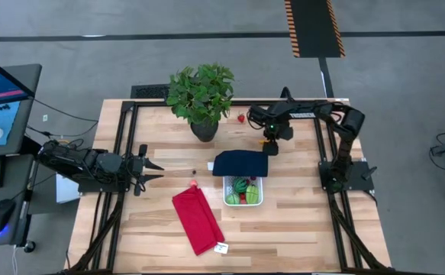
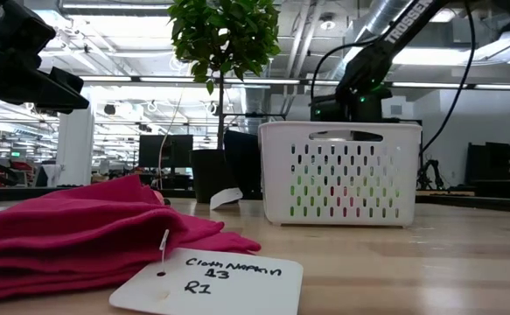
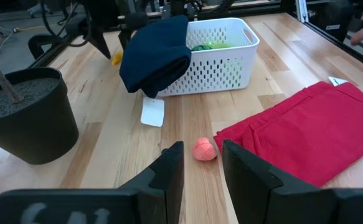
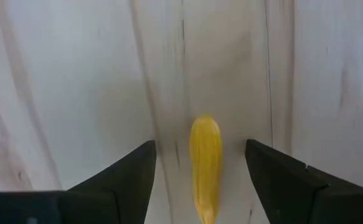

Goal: Pick and placing Produce into tupperware
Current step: Put the corn into the bin

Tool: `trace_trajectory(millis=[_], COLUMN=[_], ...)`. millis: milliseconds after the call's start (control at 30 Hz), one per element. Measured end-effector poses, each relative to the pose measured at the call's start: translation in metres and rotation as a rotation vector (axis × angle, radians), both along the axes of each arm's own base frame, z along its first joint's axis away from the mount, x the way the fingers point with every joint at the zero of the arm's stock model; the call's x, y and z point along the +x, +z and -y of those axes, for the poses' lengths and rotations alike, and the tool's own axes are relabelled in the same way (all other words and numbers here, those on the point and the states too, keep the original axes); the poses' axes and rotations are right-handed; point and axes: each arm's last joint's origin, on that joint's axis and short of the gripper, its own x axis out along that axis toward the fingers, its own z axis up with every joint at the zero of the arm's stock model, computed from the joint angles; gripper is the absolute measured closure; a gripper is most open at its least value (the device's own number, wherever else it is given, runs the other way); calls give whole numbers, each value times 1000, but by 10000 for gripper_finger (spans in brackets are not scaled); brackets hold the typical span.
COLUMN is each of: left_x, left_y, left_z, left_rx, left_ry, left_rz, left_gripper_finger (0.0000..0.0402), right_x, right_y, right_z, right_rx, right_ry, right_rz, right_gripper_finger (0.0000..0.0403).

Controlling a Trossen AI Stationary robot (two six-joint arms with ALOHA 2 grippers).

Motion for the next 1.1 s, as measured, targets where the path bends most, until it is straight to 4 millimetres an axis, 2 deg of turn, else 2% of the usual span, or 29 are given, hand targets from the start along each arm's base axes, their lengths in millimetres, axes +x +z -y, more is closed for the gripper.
trace_trajectory(millis=[167,267,600,767,967,1100], left_x=[0,0,0,0,0,0], left_y=[0,0,0,0,0,0], left_z=[0,0,0,0,0,0], left_rx=[0,0,0,0,0,0], left_ry=[0,-1,0,0,0,0], left_rz=[0,0,0,0,0,0], left_gripper_finger=[301,301,301,301,301,301], right_x=[1,1,-2,-2,-3,0], right_y=[0,1,1,1,4,17], right_z=[0,0,0,0,0,-1], right_rx=[4,7,20,20,15,-1], right_ry=[-1,-5,-5,68,132,132], right_rz=[1,5,-13,-12,-8,10], right_gripper_finger=[135,153,285,330,346,346])
